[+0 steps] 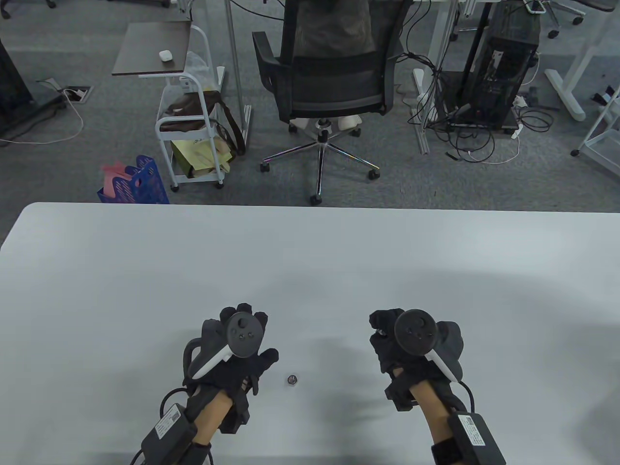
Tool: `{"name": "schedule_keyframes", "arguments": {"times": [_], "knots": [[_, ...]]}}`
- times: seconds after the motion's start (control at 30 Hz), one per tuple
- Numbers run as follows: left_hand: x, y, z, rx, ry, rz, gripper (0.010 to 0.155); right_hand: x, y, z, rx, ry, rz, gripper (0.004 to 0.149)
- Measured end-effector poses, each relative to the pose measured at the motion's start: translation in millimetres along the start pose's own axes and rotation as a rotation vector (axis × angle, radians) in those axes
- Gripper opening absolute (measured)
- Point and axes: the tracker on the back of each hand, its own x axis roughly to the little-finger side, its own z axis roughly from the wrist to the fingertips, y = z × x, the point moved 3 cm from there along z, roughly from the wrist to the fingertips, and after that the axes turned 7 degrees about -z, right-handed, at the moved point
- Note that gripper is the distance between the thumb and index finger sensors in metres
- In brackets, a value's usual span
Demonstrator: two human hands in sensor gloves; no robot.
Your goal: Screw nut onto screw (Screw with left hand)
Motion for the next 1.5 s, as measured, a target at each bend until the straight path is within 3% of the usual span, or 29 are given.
{"name": "schedule_keyframes", "arguments": {"times": [0.2,0.33,0.4,0.47,0.7,1.0,1.2,1.23,1.33,1.47,1.5], "knots": [[-30.2,-4.5,9.0,0.027,-0.025,-0.012,0.083,1.7,6.3,-11.2,0.003,-0.048,-0.053,0.054],[-40.7,-25.1,21.4,0.077,-0.021,-0.044,0.082,-0.8,8.2,-18.4,0.045,-0.077,-0.118,0.059],[-43.9,-34.6,24.9,0.06,-0.052,-0.037,0.08,-1.5,7.2,-20.7,0.057,-0.075,-0.123,0.048],[-45.0,-45.9,26.9,0.034,-0.089,-0.029,0.077,-1.6,5.3,-23.0,0.083,-0.068,-0.113,0.055],[-35.9,-83.1,33.6,0.182,0.038,0.182,0.069,-1.6,-0.8,-27.3,0.16,-0.074,-0.067,0.048],[-60.6,-101.0,31.0,0.089,-0.023,0.451,0.06,6.4,-3.7,-28.0,0.156,-0.025,0.12,0.045],[-63.9,-101.7,30.4,0.065,-0.008,0.486,0.056,9.4,-3.5,-28.7,0.127,-0.02,0.198,0.049],[-61.4,-98.6,30.8,0.071,0.001,0.439,0.055,8.2,-3.3,-28.9,0.12,-0.025,0.195,0.049],[-49.6,-78.0,28.8,0.096,0.01,0.088,0.055,3.1,-3.0,-30.0,0.133,-0.054,0.166,0.05],[-38.0,-38.4,15.7,0.093,-0.114,-0.662,0.05,-16.3,-0.7,-34.3,0.129,-0.137,0.224,0.049],[-37.4,-32.2,11.8,0.091,-0.15,-0.778,0.048,-22.0,-0.2,-35.9,0.126,-0.162,0.234,0.048]]}}
